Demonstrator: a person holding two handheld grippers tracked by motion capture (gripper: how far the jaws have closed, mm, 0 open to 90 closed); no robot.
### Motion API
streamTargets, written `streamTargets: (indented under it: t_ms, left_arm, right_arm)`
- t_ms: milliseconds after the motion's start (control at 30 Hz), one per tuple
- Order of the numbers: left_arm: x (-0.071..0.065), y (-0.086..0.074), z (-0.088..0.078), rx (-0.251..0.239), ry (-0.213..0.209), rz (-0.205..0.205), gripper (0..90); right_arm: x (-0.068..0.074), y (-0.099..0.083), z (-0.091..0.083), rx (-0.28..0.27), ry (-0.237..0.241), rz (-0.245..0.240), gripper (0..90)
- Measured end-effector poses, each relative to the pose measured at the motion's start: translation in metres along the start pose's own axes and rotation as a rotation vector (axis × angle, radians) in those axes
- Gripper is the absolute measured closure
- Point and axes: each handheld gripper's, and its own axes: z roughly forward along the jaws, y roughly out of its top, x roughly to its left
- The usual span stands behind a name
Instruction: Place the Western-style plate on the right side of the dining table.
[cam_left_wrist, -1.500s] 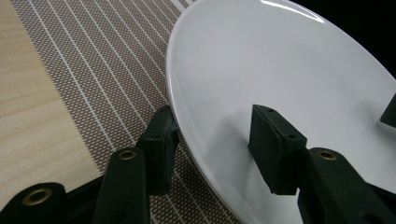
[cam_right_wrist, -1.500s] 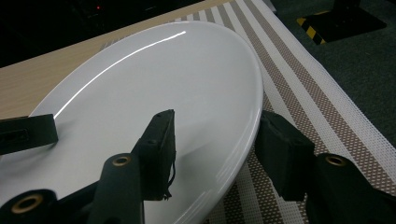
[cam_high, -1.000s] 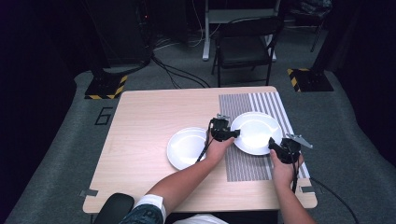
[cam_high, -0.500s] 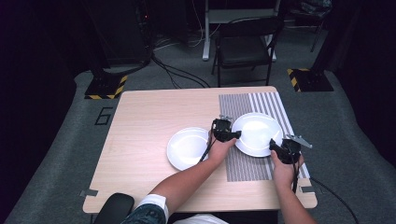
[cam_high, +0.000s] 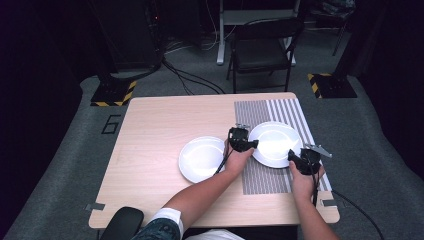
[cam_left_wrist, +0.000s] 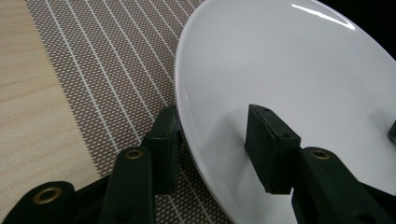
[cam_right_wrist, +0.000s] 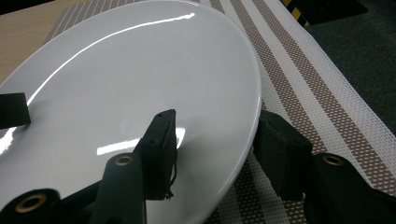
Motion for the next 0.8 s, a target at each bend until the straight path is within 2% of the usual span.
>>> streamTargets:
  t_ms: [267, 333, 467, 500, 567, 633, 800]
  left_arm:
    - [-0.001, -0.002, 0.004, -0.014, 0.020, 0.025, 56.1]
    - [-0.002, -0.003, 0.005, -0.018, 0.027, 0.020, 56.2]
    - [0.000, -0.003, 0.006, -0.011, 0.035, 0.036, 56.2]
    - [0.000, -0.003, 0.006, -0.002, 0.040, 0.034, 56.2]
    - [-0.001, -0.004, 0.008, -0.015, 0.042, 0.028, 56.1]
    - [0.000, -0.004, 0.007, -0.001, 0.049, 0.047, 56.0]
    - [-0.002, -0.004, 0.010, -0.006, 0.070, 0.050, 55.4]
  right_arm:
    - [-0.002, 0.000, 0.003, 0.004, -0.006, 0.007, 49.0]
    - [-0.002, -0.001, 0.004, 0.010, -0.004, 0.011, 49.0]
    - [-0.002, -0.001, 0.006, 0.013, -0.005, 0.004, 49.0]
    - [-0.001, -0.002, 0.006, 0.018, -0.006, 0.005, 49.0]
    - [-0.001, -0.002, 0.007, 0.020, -0.008, 0.007, 49.0]
    - [-0.001, -0.002, 0.008, 0.020, -0.009, 0.002, 49.0]
    - [-0.001, -0.003, 0.011, 0.024, -0.018, -0.014, 48.9]
